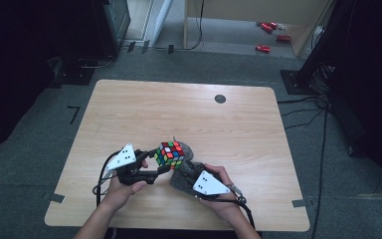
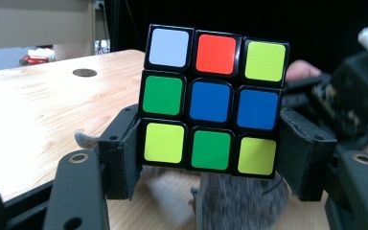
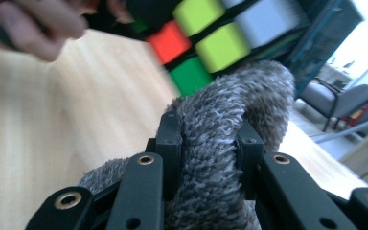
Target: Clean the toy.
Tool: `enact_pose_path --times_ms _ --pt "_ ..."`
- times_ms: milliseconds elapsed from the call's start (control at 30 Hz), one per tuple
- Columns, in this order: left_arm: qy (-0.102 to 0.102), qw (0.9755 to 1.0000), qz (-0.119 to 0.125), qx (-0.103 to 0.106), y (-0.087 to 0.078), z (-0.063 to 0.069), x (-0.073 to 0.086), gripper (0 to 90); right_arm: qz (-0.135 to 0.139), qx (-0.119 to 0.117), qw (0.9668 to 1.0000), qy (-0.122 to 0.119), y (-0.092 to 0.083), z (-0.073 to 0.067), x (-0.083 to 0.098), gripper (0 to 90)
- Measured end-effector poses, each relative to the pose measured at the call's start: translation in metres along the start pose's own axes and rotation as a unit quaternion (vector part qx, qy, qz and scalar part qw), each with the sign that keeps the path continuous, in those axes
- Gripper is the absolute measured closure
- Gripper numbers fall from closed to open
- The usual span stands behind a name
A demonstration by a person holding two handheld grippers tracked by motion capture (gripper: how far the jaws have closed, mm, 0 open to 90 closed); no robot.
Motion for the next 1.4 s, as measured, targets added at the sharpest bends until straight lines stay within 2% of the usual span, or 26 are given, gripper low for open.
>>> enact_pose_path --times_ms 100,300,400,533,733,833,967,1033,1133,1200,1267,1400 --pt "0.001 1.0000 -0.003 -0.001 0.001 0.000 0.001 35.0 0.004 0.005 1.0000 0.002 -0.002 0.005 -0.001 71.9" --pt "0.001 1.0000 -0.003 -0.001 0.000 0.000 0.000 34.9 -0.011 -0.013 0.9994 -0.031 0.002 -0.009 0.003 71.6" --pt "0.002 1.0000 -0.003 0.000 0.001 0.000 0.001 34.9 -0.011 -0.009 0.9994 -0.033 0.001 -0.006 0.003 71.6" --pt "0.004 1.0000 -0.008 -0.001 0.003 0.001 0.002 34.9 -0.006 0.004 0.9997 -0.024 -0.003 0.003 0.001 71.6" --pt "0.002 1.0000 -0.006 -0.002 0.001 0.001 0.001 34.9 -0.017 -0.014 0.9991 -0.036 0.003 -0.010 0.005 70.4" --pt "0.002 1.0000 -0.006 -0.001 0.001 0.001 0.001 34.9 -0.014 -0.010 0.9995 -0.025 0.002 -0.006 0.004 70.3" --pt "0.004 0.9999 -0.010 0.001 0.003 0.003 0.003 34.9 -0.004 0.003 1.0000 0.005 -0.002 0.004 0.002 70.9" --pt "0.004 1.0000 -0.009 0.000 0.004 0.003 0.003 34.9 -0.007 0.003 1.0000 0.000 -0.002 0.004 0.003 71.4" --pt "0.001 1.0000 -0.007 -0.003 0.002 0.001 0.002 34.9 -0.011 -0.020 0.9996 -0.014 0.001 -0.007 0.004 71.4" --pt "-0.003 1.0000 -0.003 -0.006 0.000 -0.001 0.001 34.9 -0.016 -0.026 0.9993 -0.023 0.002 -0.010 0.005 71.3" --pt "-0.013 0.9999 0.004 -0.007 -0.001 -0.003 -0.001 34.9 -0.012 -0.027 0.9995 -0.015 0.001 -0.008 0.004 71.3" --pt "-0.008 0.9998 -0.001 -0.016 -0.001 -0.006 0.001 34.9 -0.003 -0.012 0.9999 0.011 -0.005 0.005 0.001 71.3"
Point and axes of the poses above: each handheld gripper's, and its own axes: y roughly forward along the jaws, x roughly out of its underside, z roughly to its right, the point moved 10 cm from there along y, roughly forward along the jaws, and after that the axes turned 1 degree about -y, right-handed, at the moved point
